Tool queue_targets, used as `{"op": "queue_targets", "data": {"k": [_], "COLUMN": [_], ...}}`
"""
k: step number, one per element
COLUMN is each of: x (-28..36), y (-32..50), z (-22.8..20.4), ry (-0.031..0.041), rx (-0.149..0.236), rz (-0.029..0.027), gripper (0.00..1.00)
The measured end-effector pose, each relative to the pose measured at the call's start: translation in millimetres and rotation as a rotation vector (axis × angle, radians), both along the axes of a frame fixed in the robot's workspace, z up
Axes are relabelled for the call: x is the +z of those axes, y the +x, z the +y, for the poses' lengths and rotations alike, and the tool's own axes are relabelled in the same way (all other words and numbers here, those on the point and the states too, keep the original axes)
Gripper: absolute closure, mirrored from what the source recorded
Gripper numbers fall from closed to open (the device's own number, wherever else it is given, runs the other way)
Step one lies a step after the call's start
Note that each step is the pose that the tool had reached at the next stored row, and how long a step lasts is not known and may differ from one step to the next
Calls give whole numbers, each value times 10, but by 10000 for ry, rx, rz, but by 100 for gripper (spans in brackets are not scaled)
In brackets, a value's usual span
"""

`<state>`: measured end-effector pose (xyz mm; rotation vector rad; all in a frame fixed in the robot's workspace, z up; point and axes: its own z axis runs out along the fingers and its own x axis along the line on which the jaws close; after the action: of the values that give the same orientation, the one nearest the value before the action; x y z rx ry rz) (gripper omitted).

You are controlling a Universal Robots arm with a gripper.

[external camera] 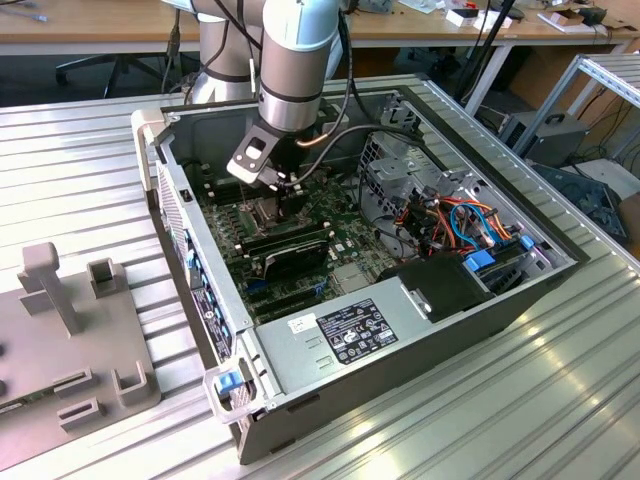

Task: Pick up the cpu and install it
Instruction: 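Place the cpu into insertion slot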

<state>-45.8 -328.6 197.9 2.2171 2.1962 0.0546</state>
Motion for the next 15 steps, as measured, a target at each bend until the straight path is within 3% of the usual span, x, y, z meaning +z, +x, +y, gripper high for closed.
{"op": "queue_targets", "data": {"k": [5, 11, 13, 15], "x": [7, 87, 88, 85], "y": [1, 0, 0, 3], "z": [1, -2, -46, -63], "ry": [7, 3, 0, 2], "rx": [0, 1, 0, 1], "rz": [-4, -2, 0, -1], "gripper": [45, 45, 45, 45]}}
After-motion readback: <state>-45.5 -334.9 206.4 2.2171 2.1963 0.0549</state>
